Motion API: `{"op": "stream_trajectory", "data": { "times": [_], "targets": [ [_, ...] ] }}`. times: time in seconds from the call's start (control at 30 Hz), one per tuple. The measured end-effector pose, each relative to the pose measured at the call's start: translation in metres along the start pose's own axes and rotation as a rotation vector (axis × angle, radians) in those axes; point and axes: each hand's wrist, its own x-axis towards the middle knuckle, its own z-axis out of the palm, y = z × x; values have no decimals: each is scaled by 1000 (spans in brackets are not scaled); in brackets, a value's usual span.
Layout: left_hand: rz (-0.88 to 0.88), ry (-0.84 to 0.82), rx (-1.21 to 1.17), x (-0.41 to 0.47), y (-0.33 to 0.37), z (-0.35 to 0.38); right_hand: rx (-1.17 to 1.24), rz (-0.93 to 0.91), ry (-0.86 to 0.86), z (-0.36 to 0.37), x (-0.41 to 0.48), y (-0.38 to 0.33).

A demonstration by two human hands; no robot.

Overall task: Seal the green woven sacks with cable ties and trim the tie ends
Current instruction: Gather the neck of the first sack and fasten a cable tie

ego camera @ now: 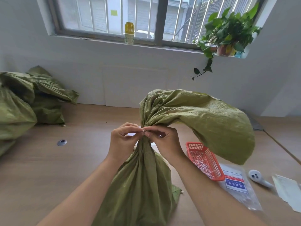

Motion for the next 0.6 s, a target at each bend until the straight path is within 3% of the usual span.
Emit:
{"op": "stream_trajectory", "data": {
  "times": [0.6],
  "targets": [
    [-30,-36,15,4,-8,3,4,110,11,-5,4,-8]
  ]
}}
